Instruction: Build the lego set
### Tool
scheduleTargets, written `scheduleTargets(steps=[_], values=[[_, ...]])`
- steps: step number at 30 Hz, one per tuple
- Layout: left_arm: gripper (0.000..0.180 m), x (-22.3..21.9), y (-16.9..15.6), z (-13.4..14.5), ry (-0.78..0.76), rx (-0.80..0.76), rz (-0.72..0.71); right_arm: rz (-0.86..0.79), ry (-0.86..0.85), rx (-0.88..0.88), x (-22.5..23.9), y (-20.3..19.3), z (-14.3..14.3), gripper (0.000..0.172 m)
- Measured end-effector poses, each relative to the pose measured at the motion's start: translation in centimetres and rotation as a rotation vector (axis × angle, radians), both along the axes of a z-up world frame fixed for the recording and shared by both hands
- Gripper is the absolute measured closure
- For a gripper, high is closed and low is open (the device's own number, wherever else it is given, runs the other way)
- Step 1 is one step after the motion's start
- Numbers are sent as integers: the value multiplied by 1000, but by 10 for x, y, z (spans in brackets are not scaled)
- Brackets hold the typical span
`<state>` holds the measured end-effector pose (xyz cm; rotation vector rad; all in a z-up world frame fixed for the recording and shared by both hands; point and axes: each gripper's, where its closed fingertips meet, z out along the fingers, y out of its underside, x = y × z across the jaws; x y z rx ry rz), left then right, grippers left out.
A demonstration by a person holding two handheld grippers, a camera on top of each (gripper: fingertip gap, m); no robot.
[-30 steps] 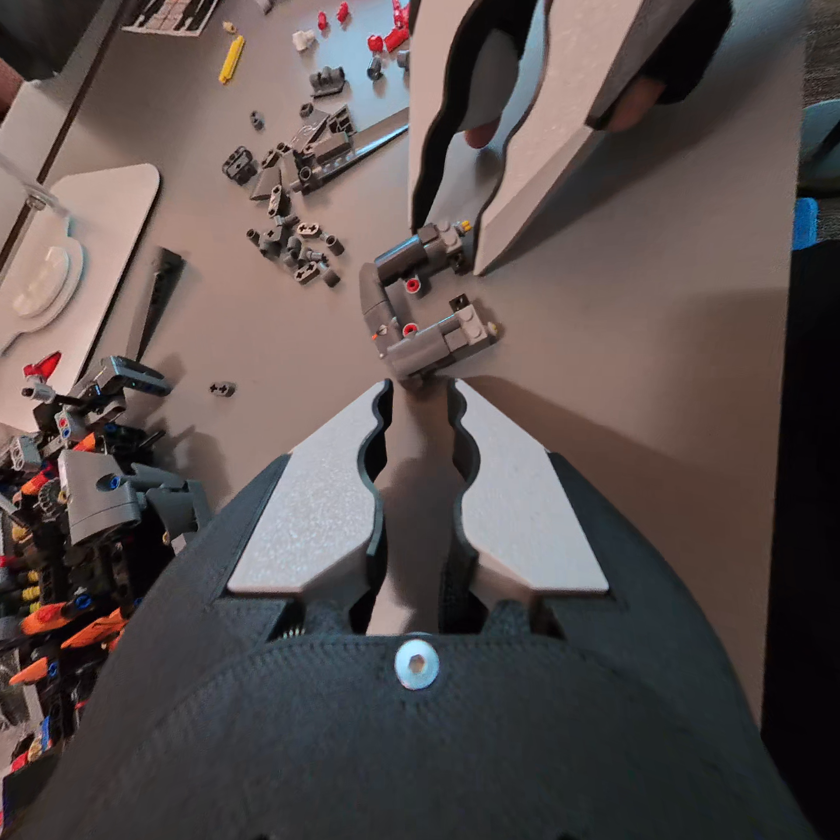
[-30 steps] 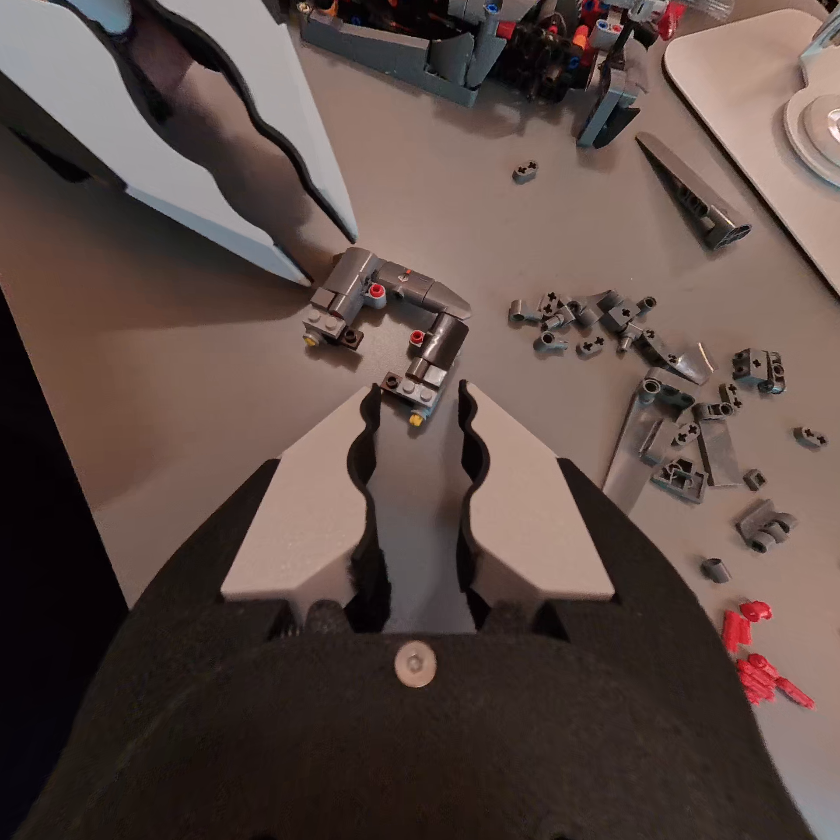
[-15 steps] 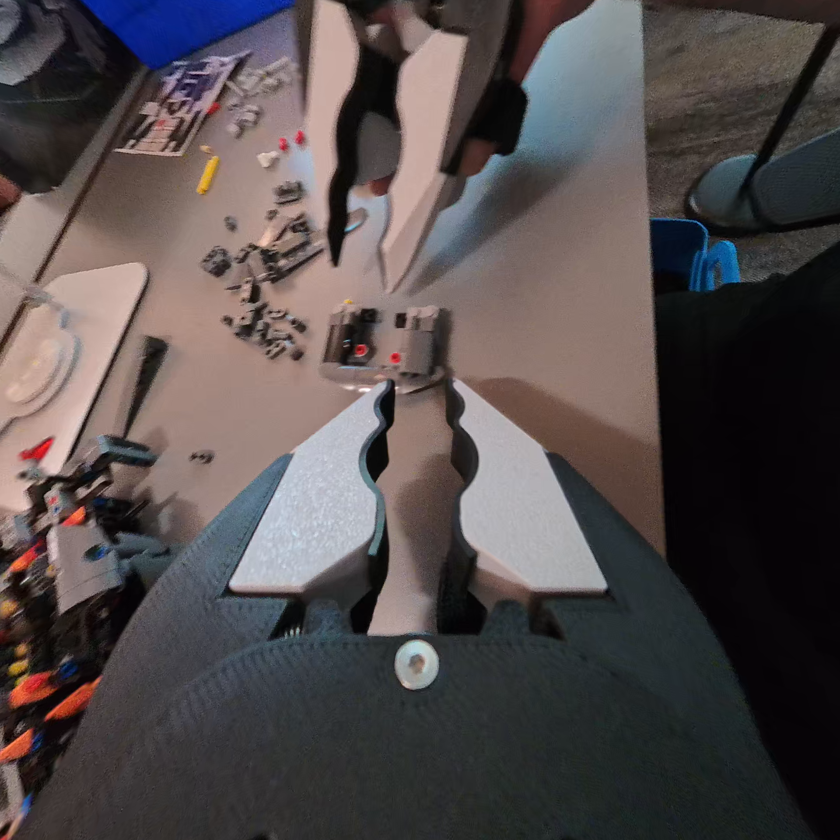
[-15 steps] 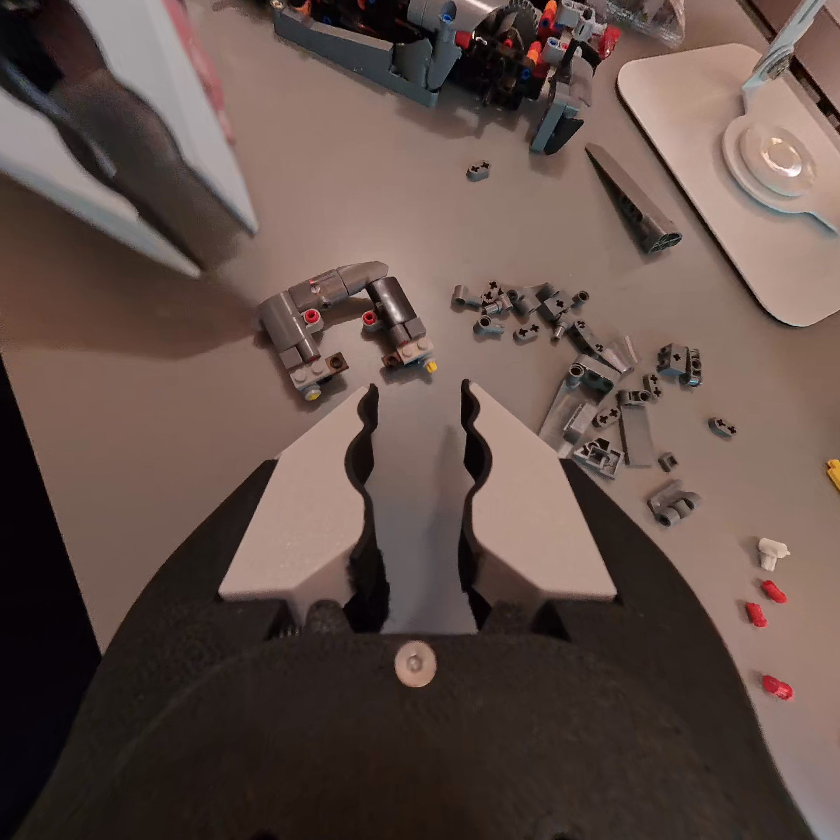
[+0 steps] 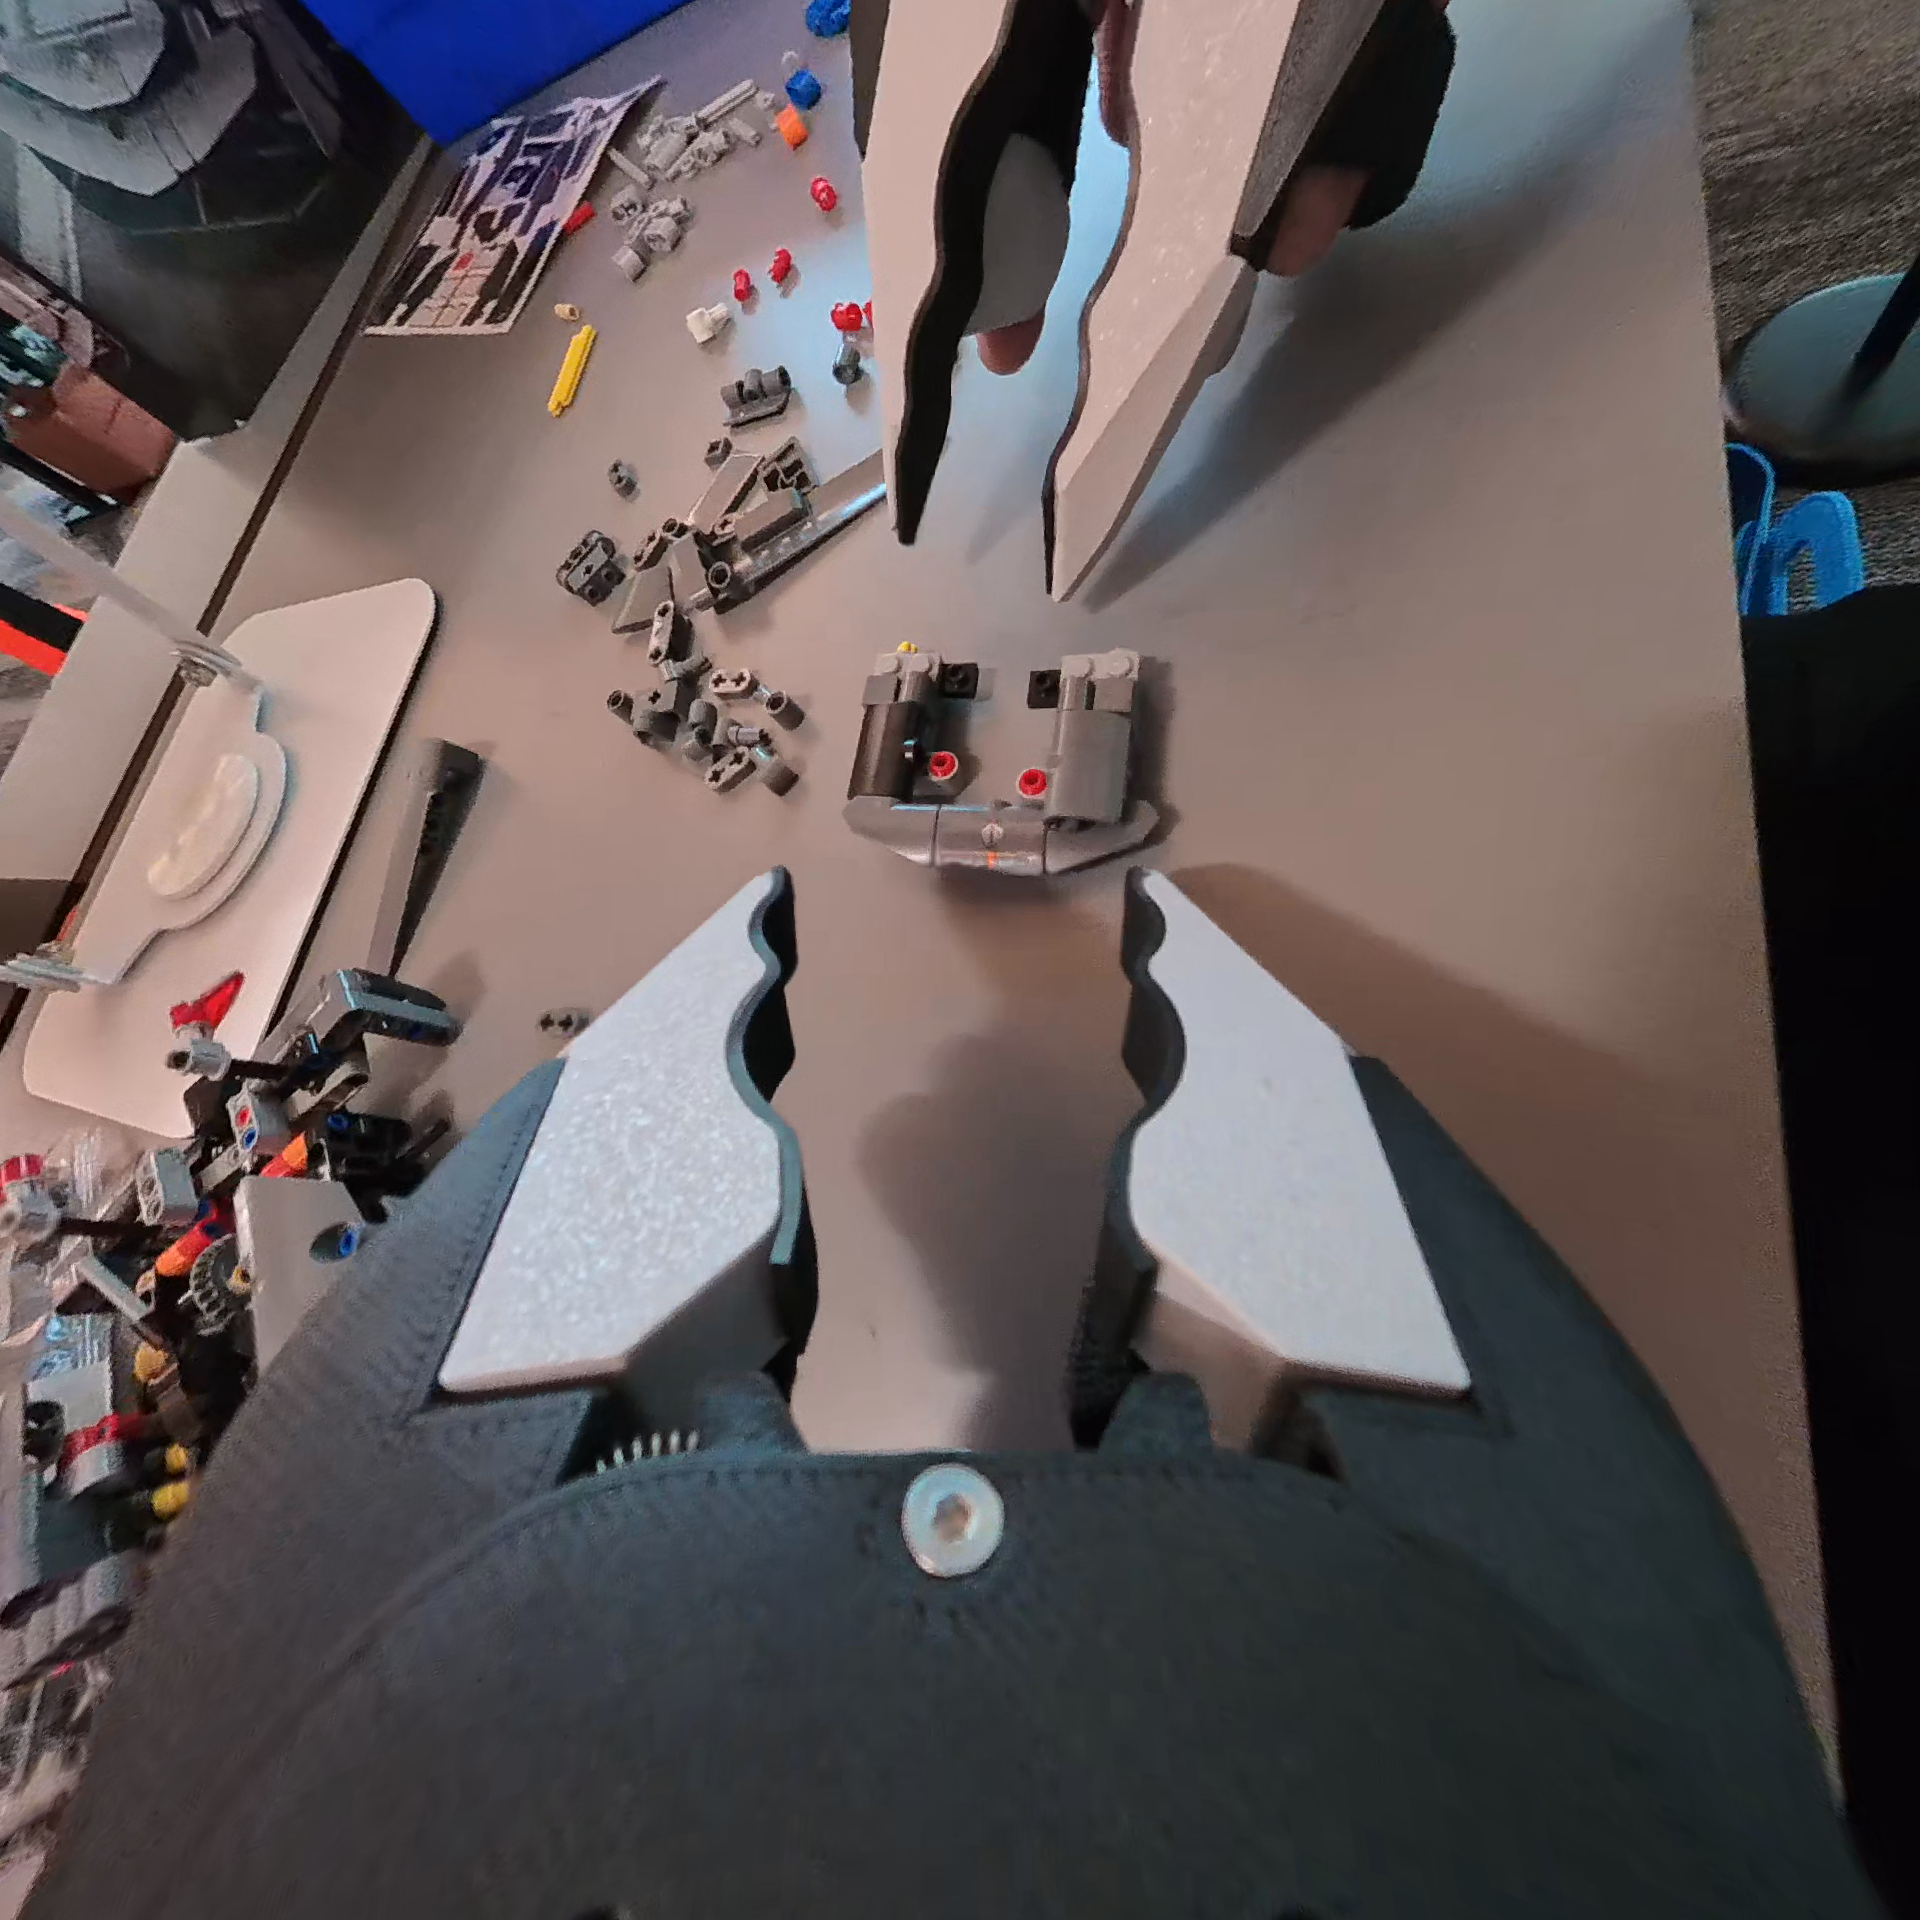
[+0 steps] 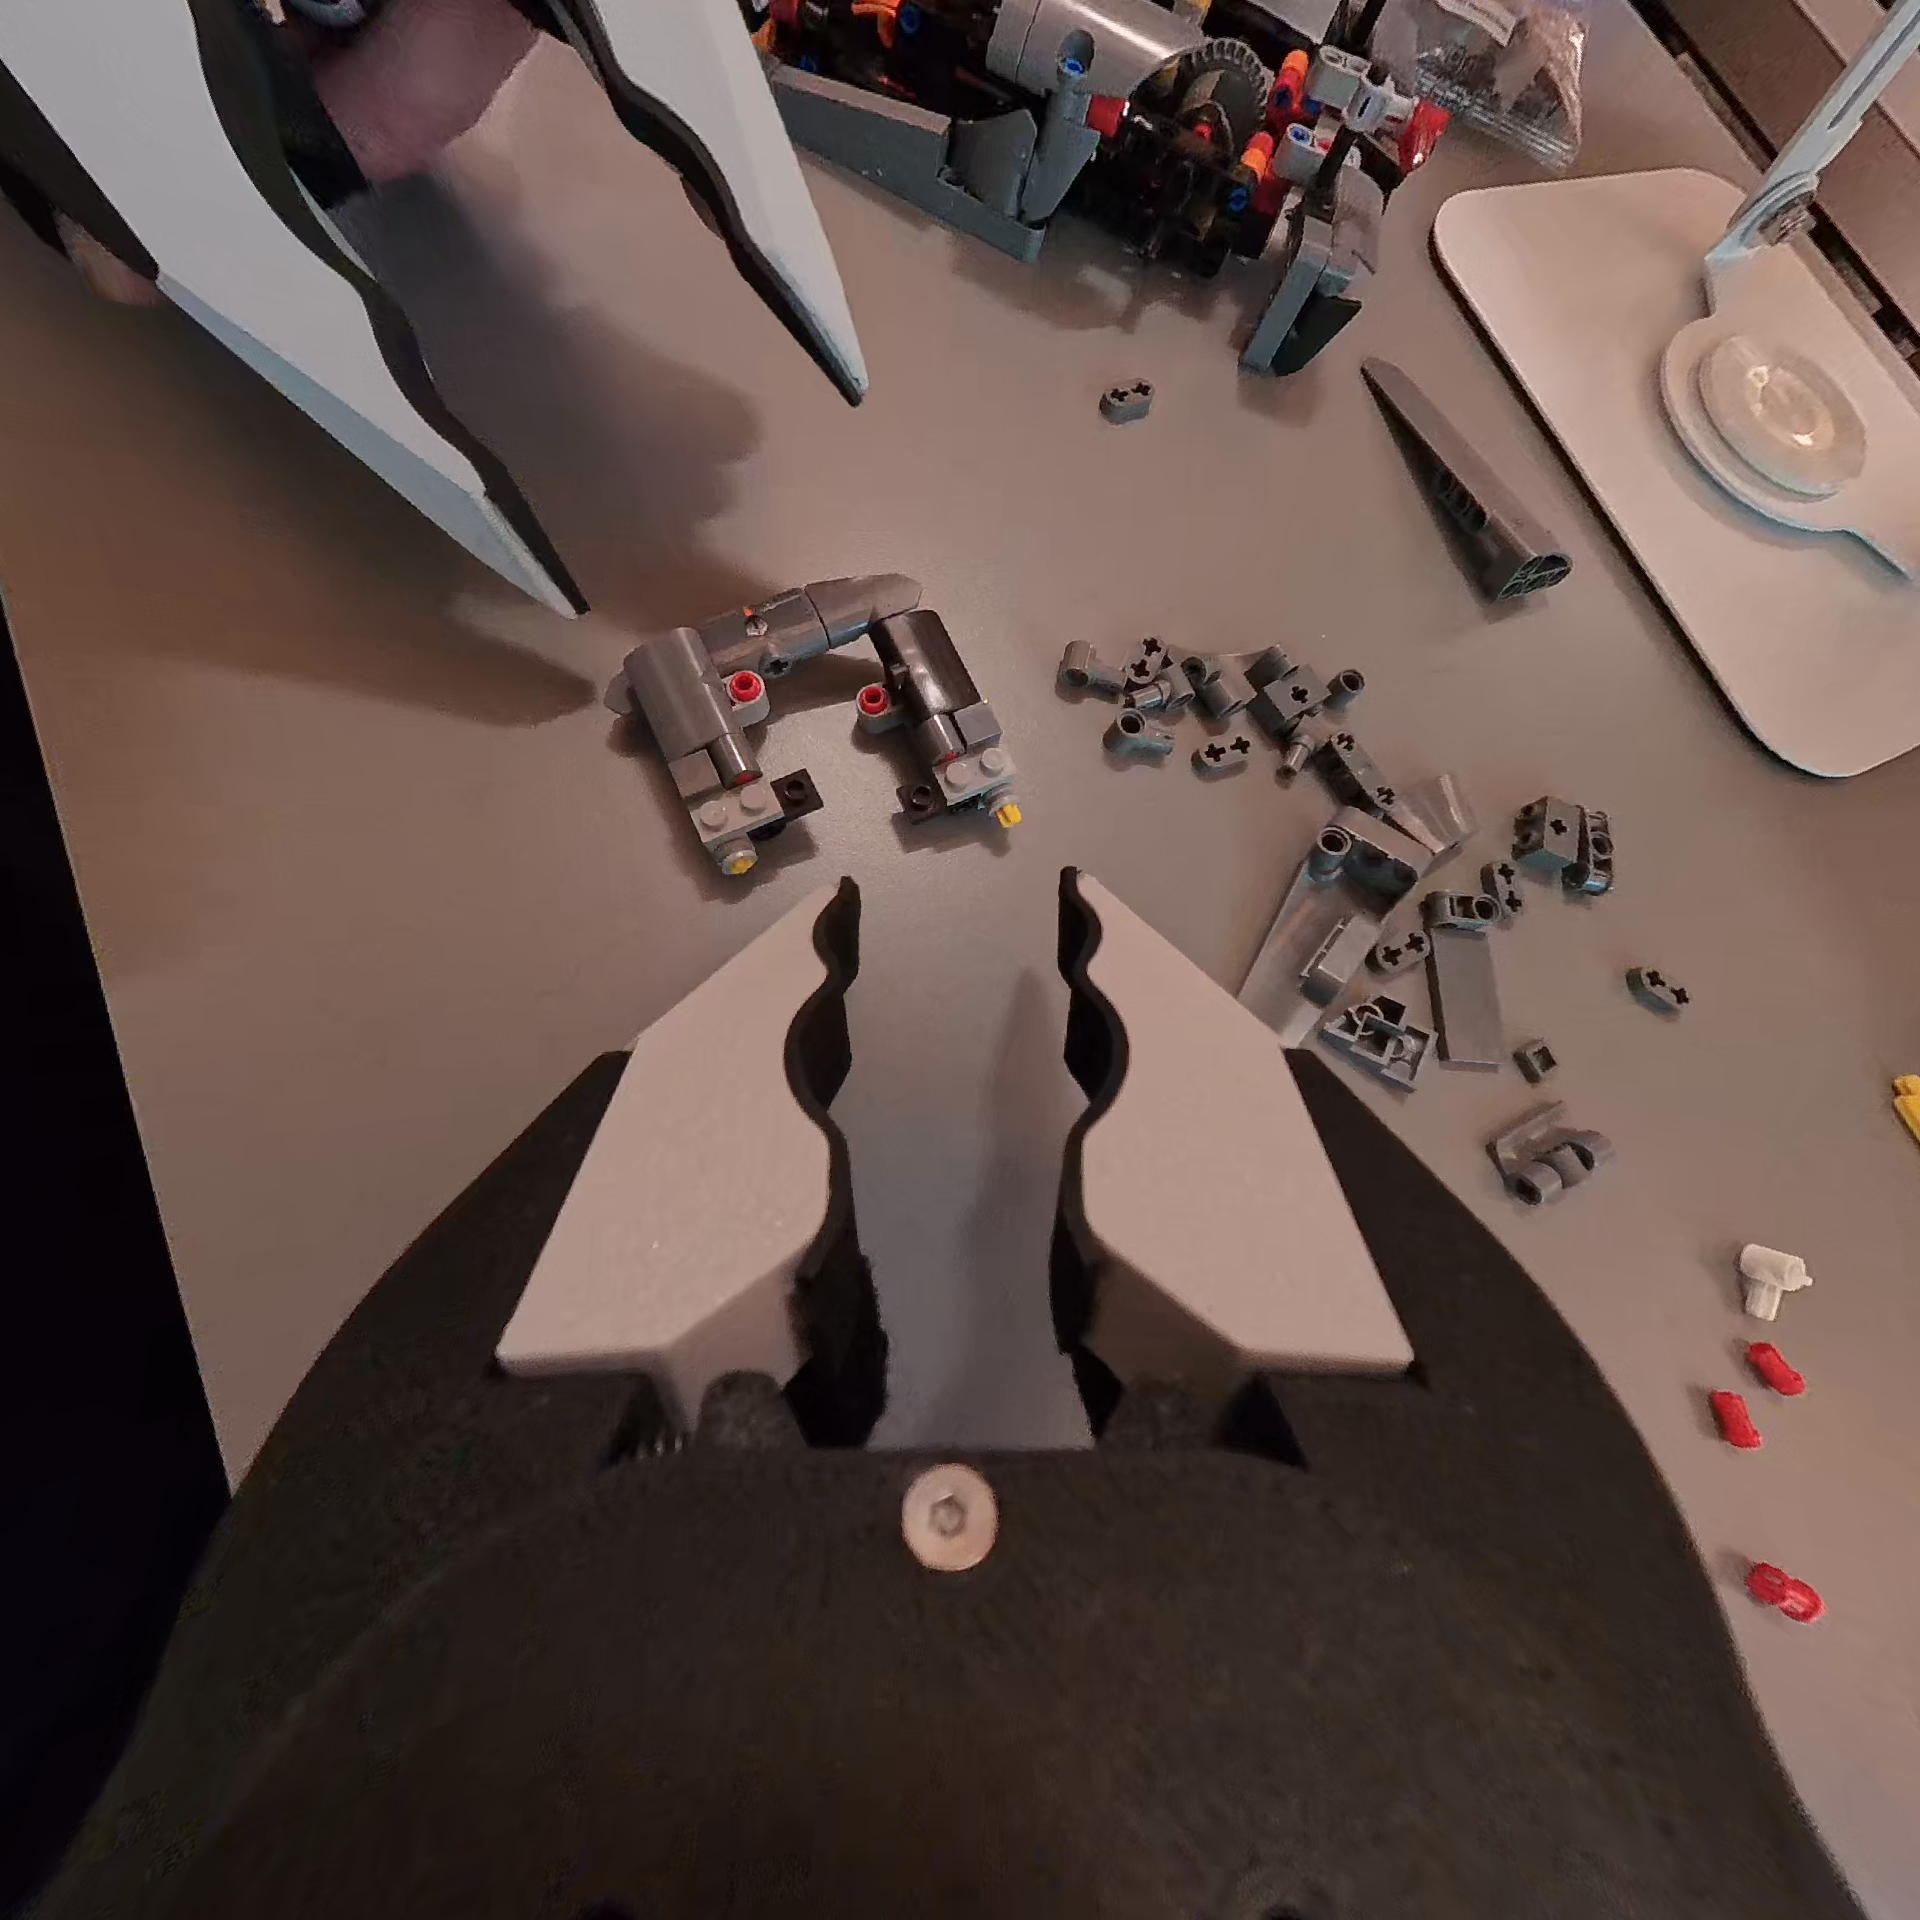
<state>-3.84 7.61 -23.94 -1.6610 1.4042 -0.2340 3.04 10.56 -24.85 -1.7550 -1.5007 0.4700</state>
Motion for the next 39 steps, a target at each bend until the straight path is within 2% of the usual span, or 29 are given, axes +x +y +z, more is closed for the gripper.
scheduleTargets(steps=[1,10,16,22,26,28,33,39], values=[[117,1,1,2,-6,1,-2,1,5,4,0,1,1,136],[115,-8,31,44,-10,174,7,-27,125,123,-2,22,33,136],[129,-13,56,62,-25,304,7,-93,203,227,0,62,53,138],[140,-9,70,59,-13,445,41,-149,221,314,2,84,56,138],[143,-5,62,53,-40,413,9,-163,213,367,6,88,54,137],[145,-9,64,55,-27,460,31,-169,223,373,8,88,55,138],[145,-12,68,46,-22,412,44,-186,211,377,15,92,50,138],[147,-11,71,48,-37,431,54,-194,199,412,19,93,50,139]])
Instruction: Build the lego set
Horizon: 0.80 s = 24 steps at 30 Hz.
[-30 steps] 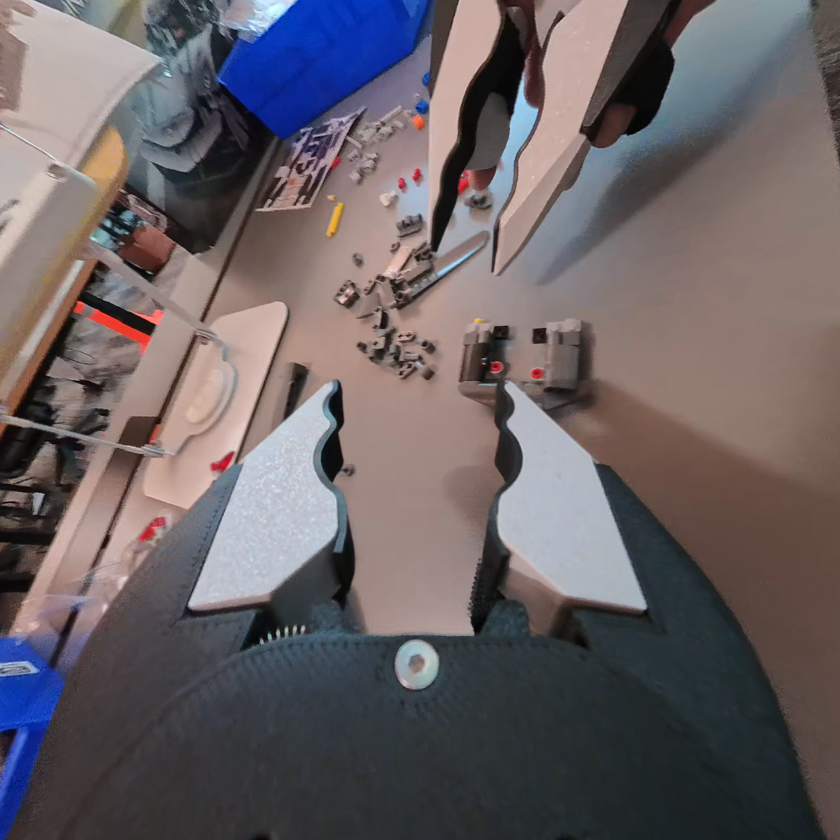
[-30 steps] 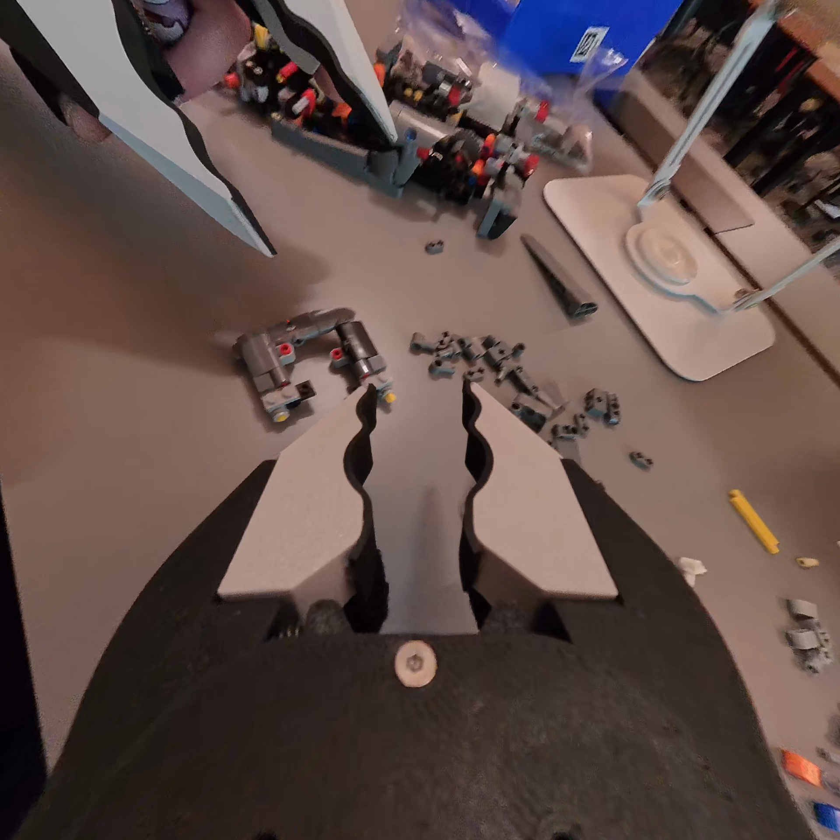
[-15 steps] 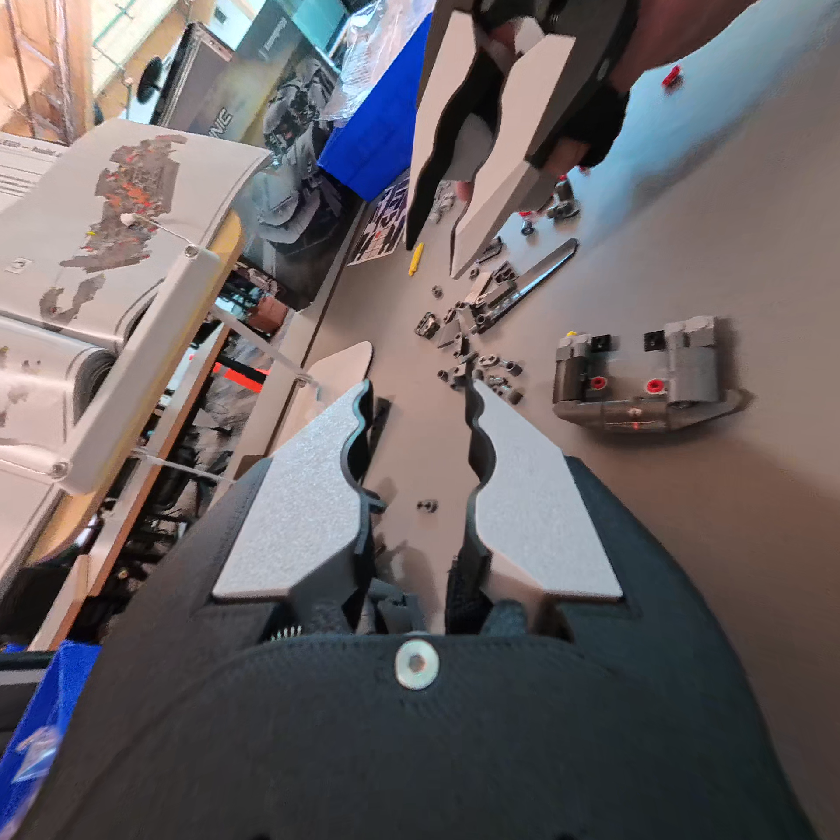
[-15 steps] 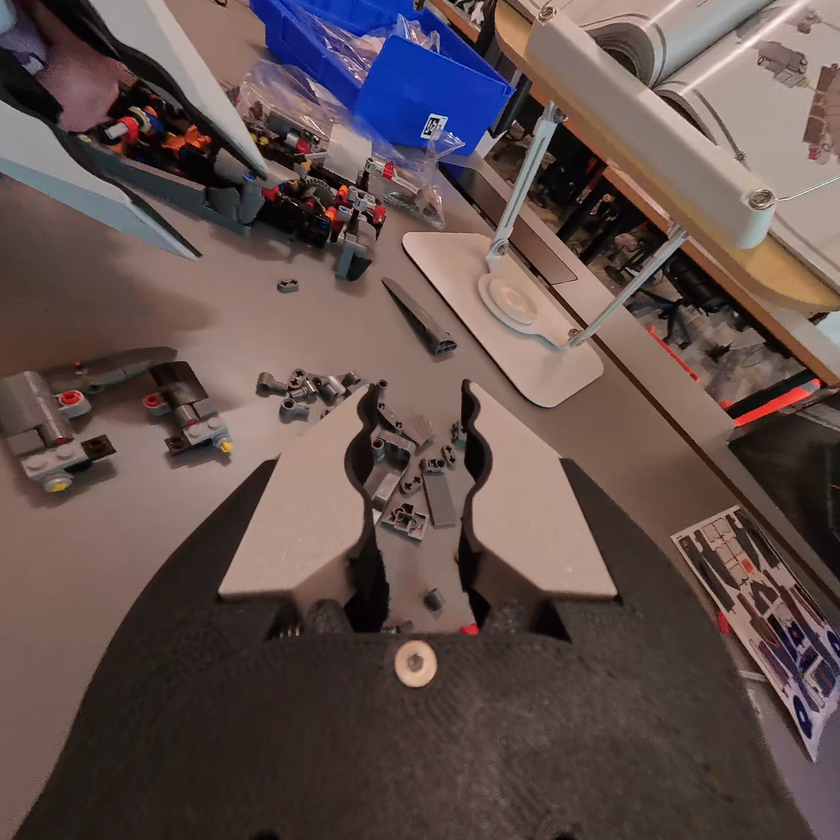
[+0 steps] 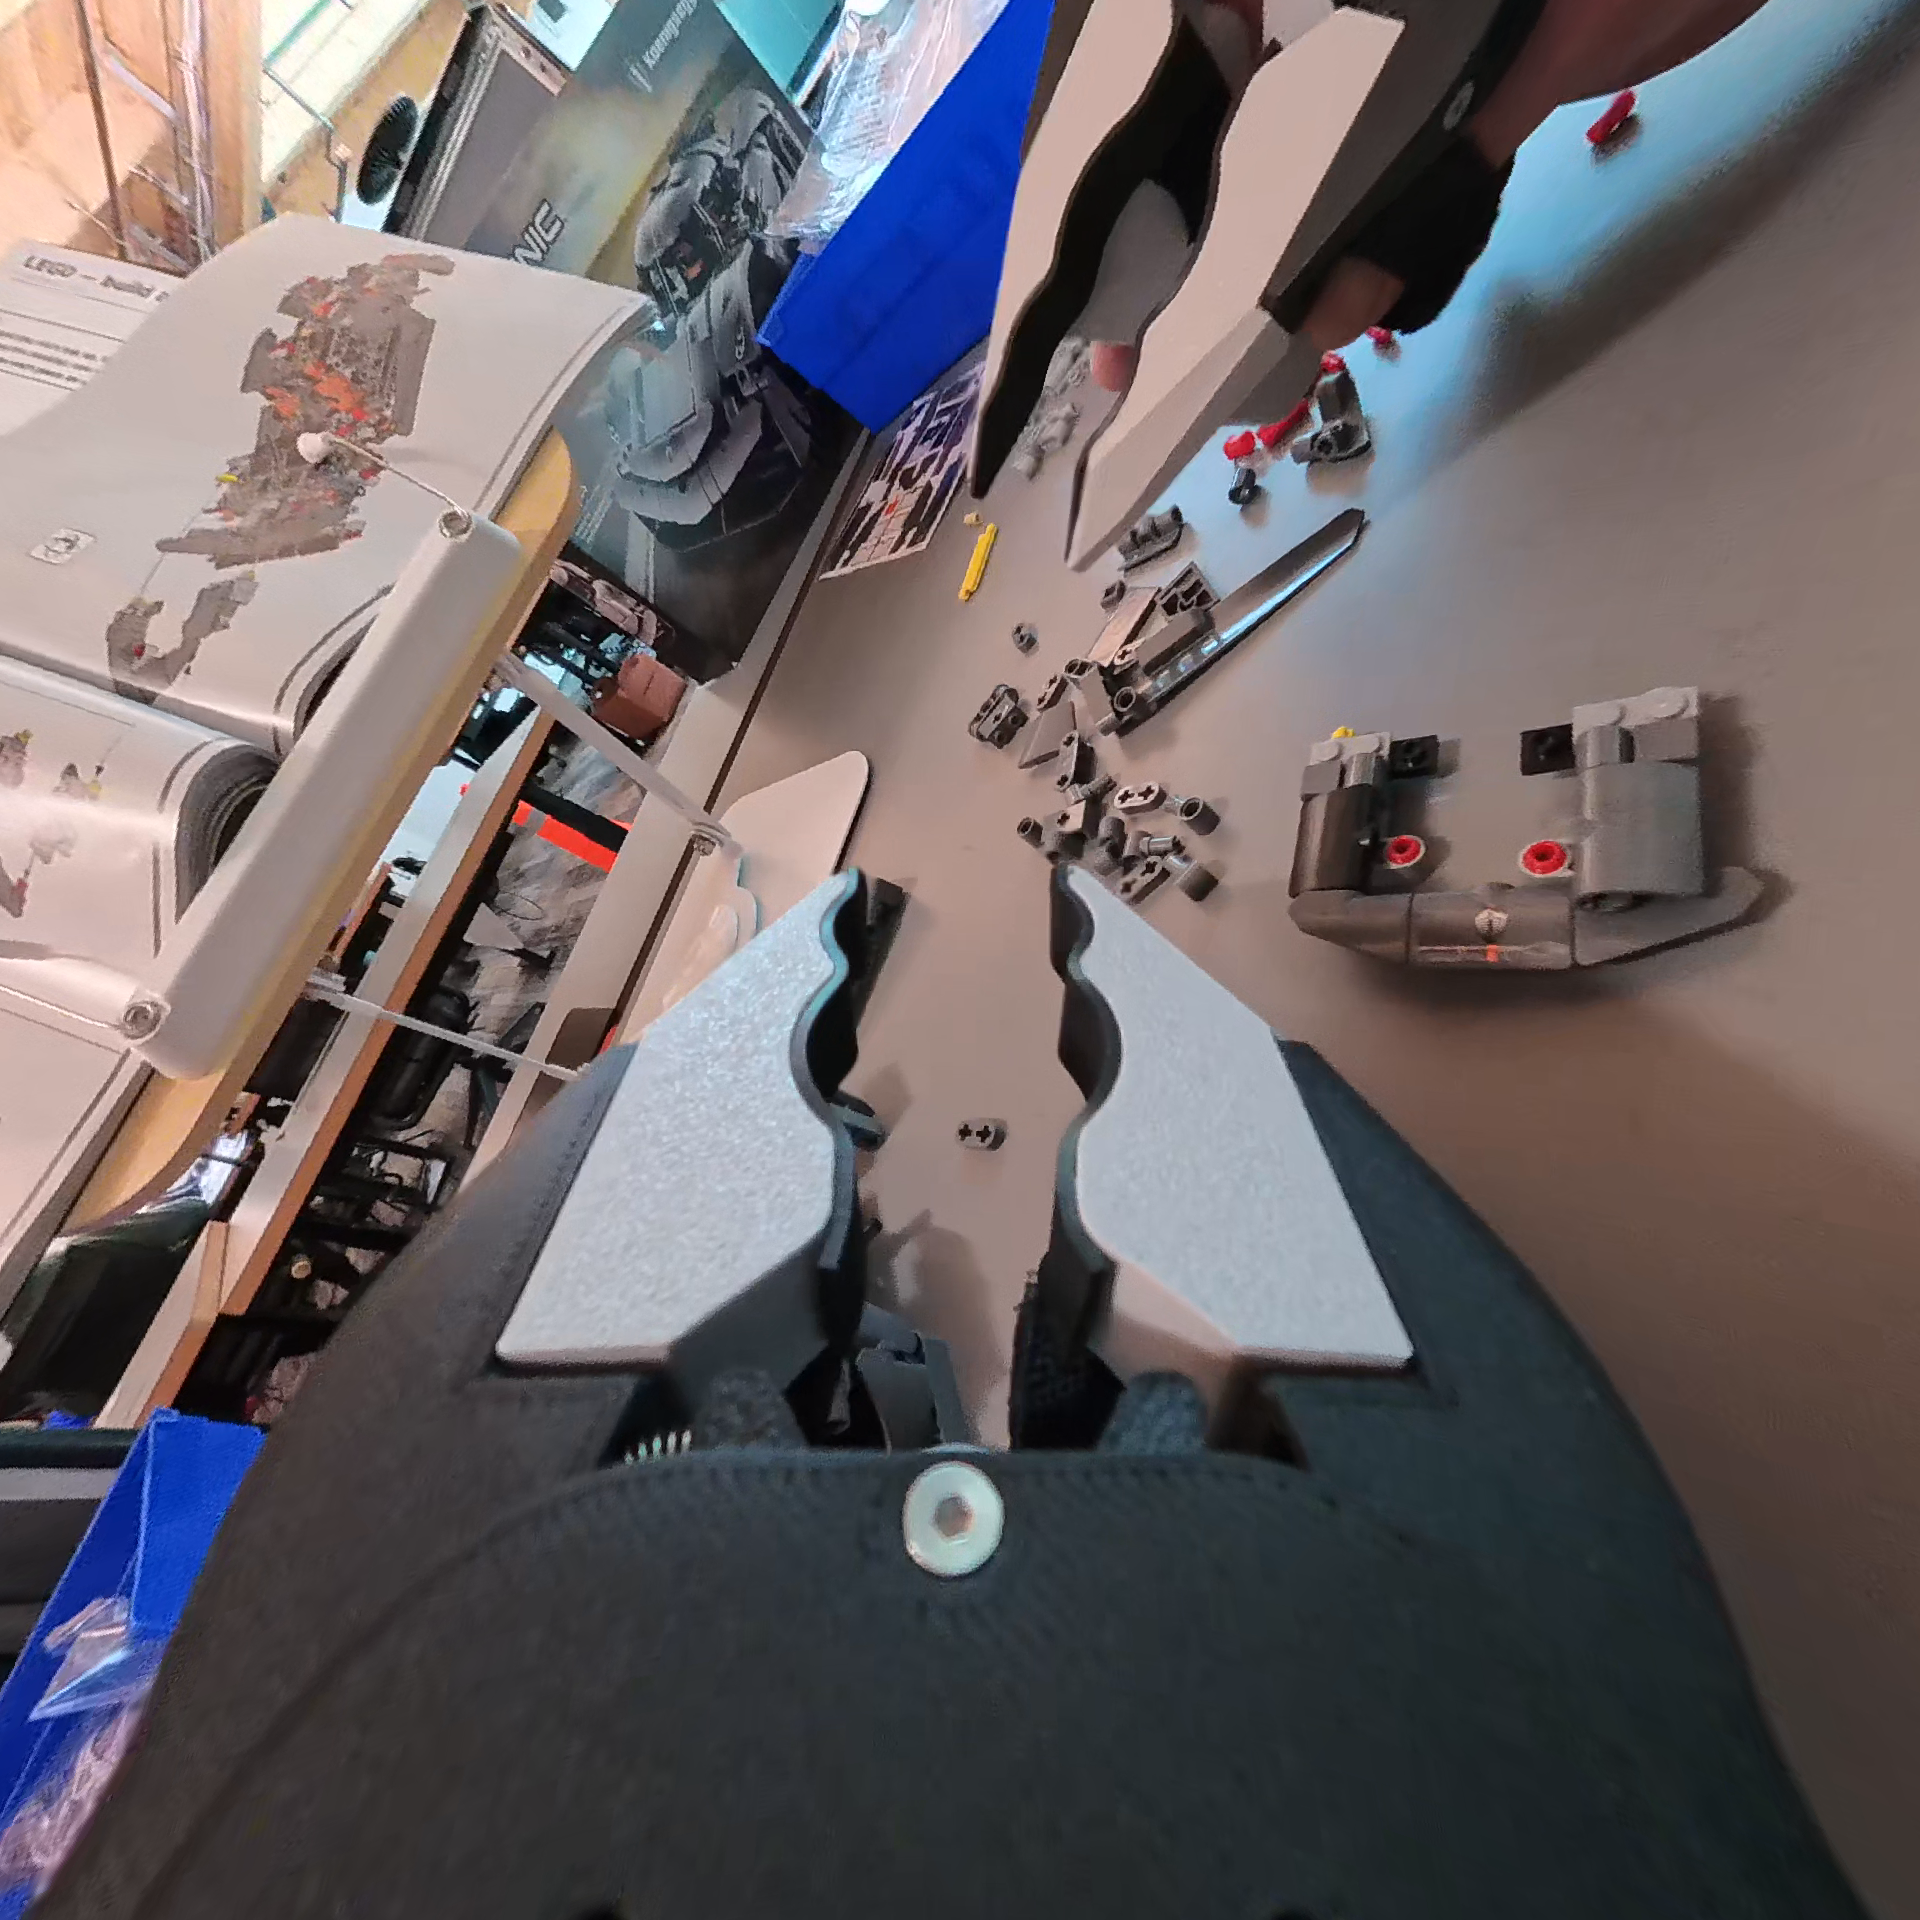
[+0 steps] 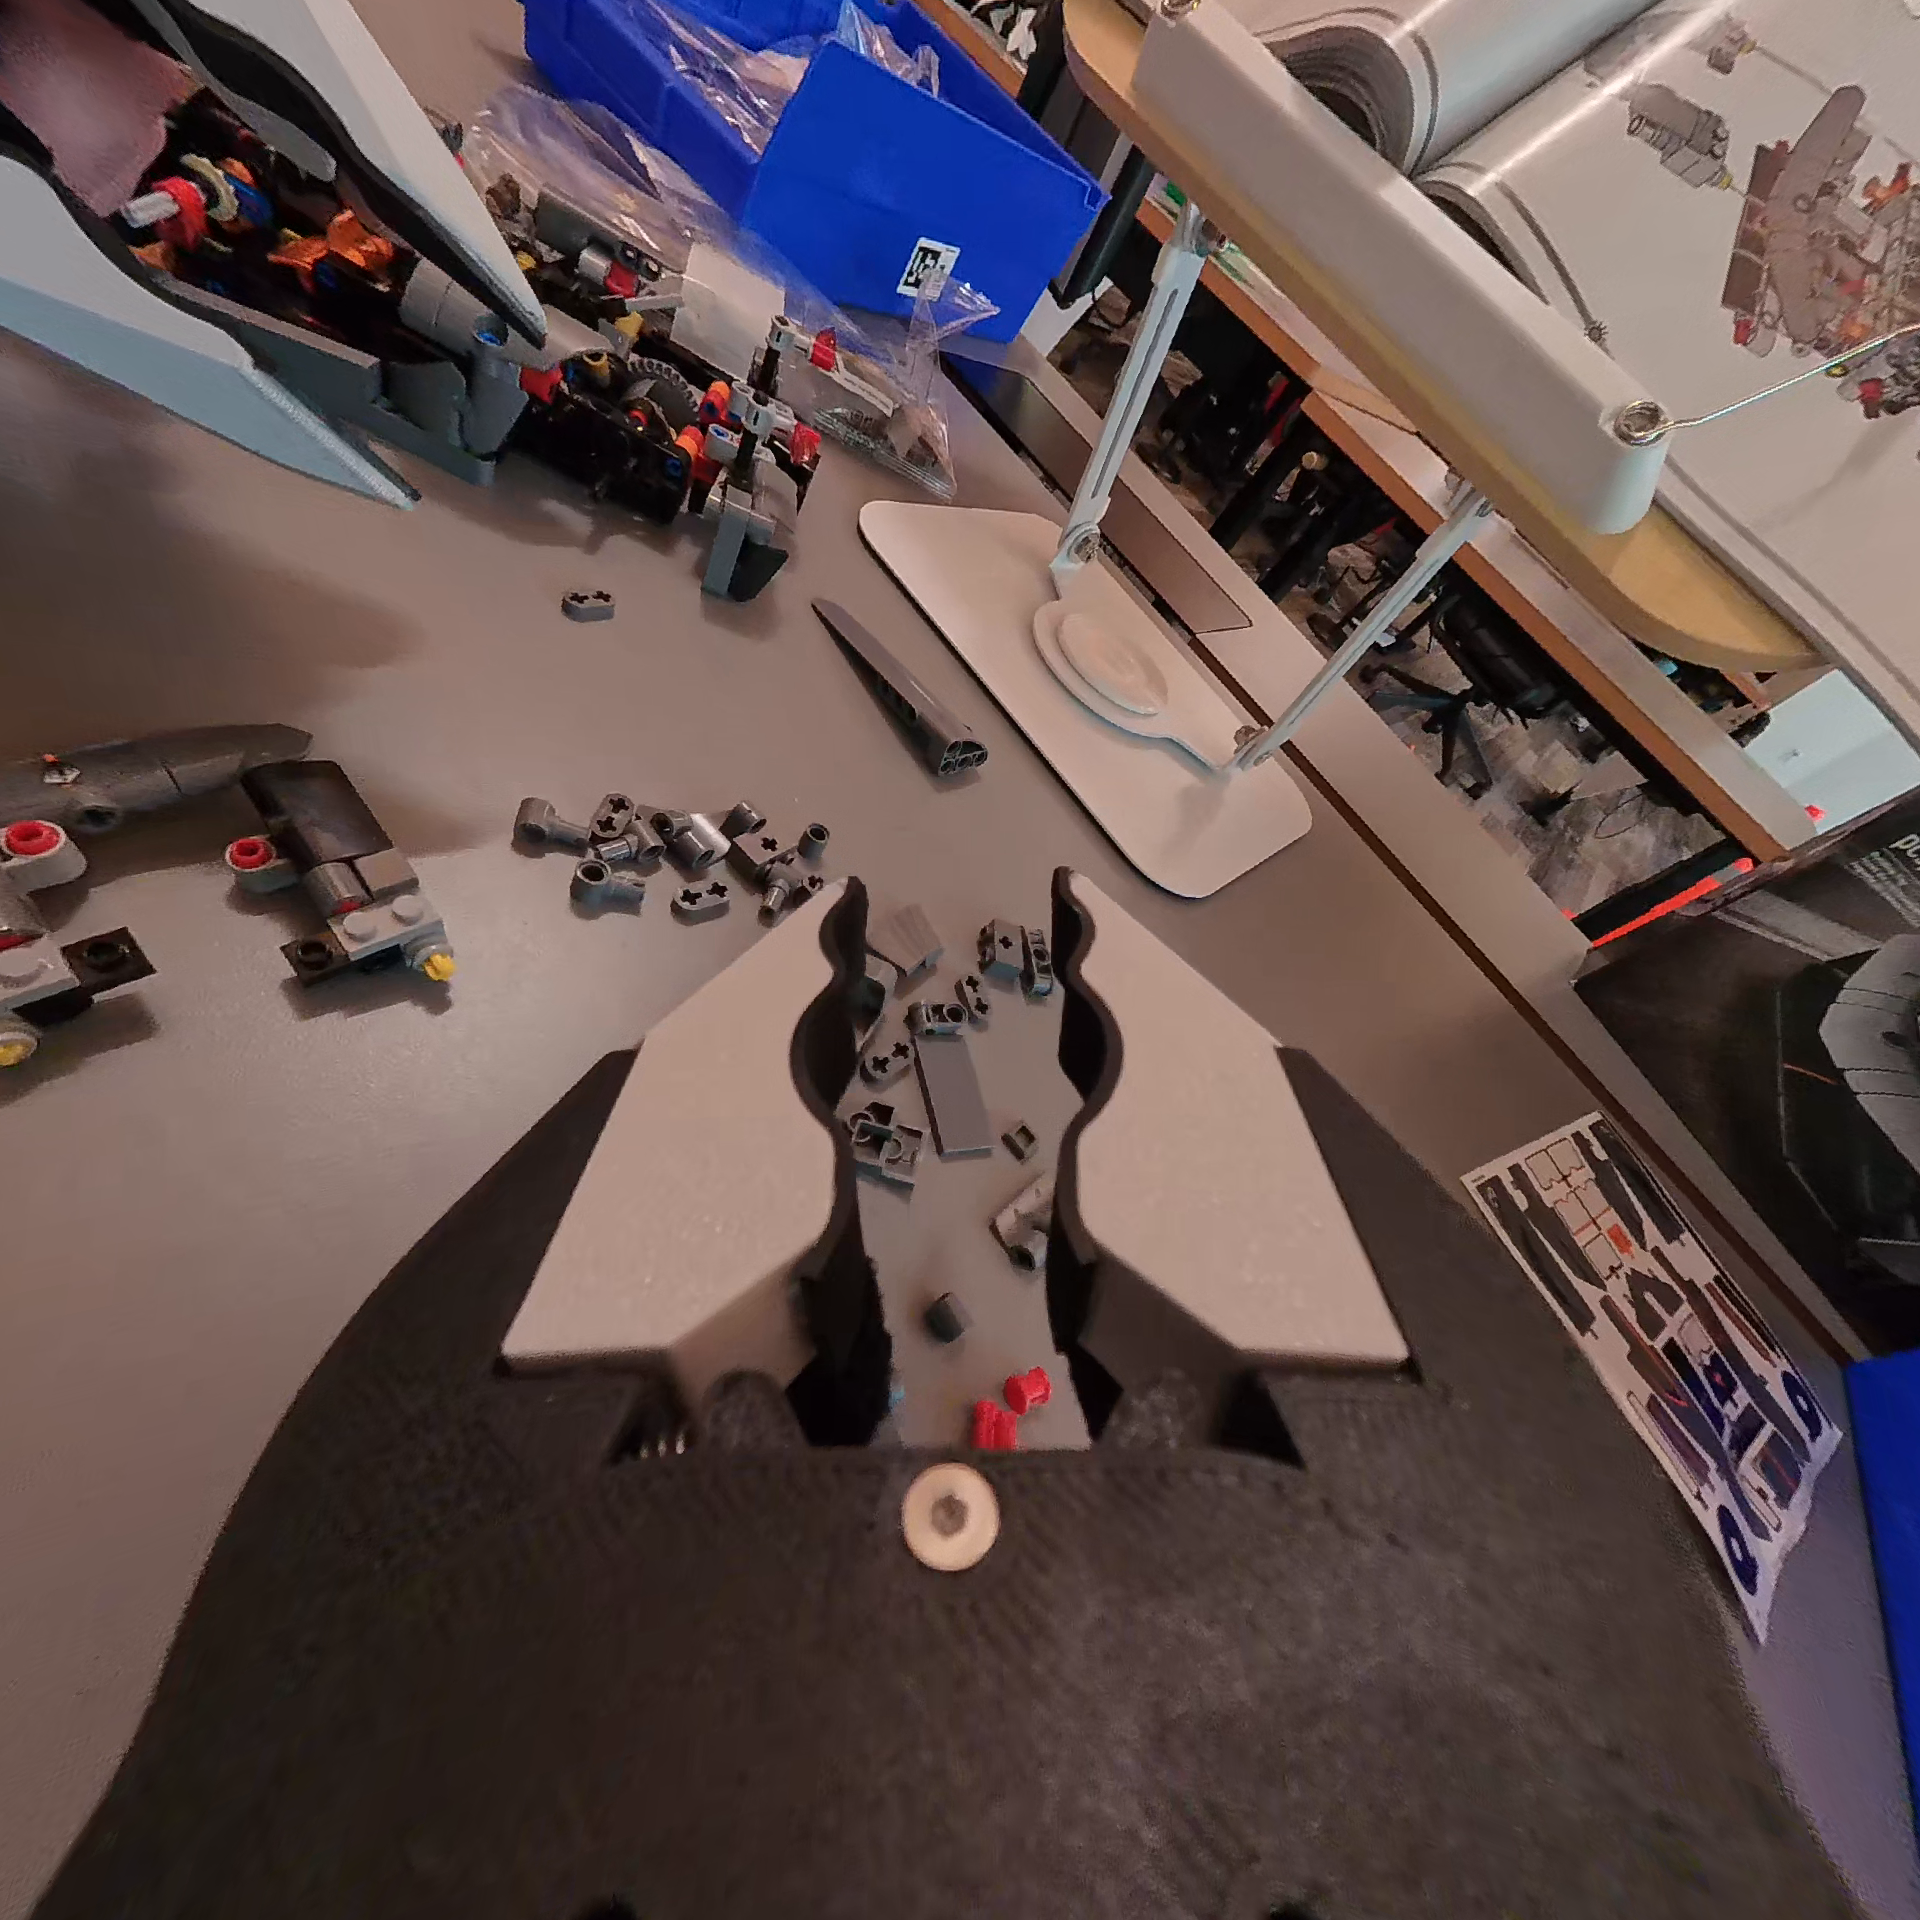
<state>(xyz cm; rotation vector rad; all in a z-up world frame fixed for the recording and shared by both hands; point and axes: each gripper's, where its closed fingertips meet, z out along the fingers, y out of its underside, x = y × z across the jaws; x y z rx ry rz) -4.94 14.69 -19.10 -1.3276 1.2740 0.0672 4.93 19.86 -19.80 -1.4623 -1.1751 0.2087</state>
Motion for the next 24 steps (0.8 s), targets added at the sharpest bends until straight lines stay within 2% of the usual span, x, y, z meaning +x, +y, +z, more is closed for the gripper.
scheduleTargets(steps=[24], values=[[148,-3,4,-3,-26,-29,26,0,1,32,-1,-1,2,139]])
